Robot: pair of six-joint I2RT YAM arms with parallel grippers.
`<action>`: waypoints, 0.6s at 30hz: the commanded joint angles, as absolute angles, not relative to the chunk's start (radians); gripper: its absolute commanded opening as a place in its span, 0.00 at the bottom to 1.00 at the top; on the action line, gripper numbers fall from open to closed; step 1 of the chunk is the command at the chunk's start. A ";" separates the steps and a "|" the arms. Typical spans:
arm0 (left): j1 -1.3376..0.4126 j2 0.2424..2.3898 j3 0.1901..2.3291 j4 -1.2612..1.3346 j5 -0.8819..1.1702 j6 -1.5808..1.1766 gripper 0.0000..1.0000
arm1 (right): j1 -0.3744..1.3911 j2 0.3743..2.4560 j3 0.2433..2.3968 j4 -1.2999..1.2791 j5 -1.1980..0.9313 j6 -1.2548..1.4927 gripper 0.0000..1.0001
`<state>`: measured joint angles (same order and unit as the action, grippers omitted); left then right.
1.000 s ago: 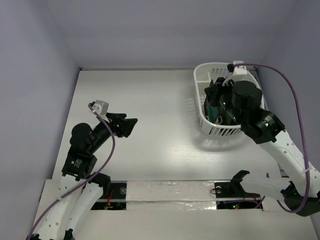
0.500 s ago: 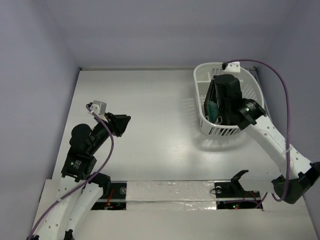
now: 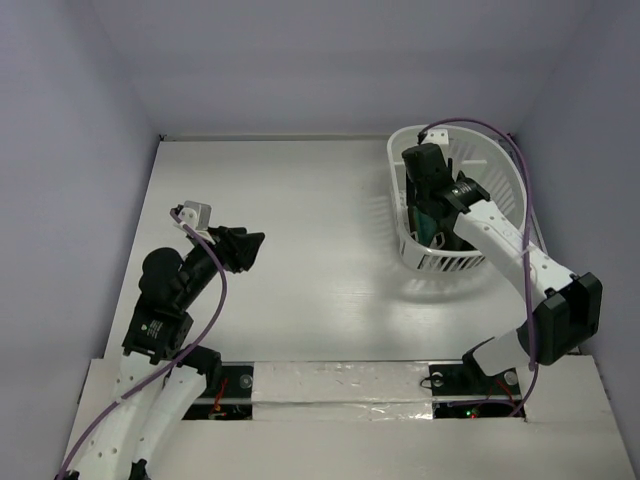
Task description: Unload the plates from the dish rack
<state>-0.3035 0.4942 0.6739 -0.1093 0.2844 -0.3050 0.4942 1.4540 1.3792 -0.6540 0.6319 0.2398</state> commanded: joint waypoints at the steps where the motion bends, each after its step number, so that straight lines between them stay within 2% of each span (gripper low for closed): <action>1: -0.288 0.482 0.701 -0.075 0.287 -0.304 0.47 | 0.466 1.457 1.394 -0.657 0.649 0.239 0.53; 18: -0.288 0.480 0.699 -0.069 0.298 -0.304 0.49 | 0.457 1.552 1.414 -0.709 0.698 0.222 0.38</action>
<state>-0.2928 0.4919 0.6739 -0.1097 0.2855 -0.3050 0.4591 1.5654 1.3788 -0.6945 0.6601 0.2344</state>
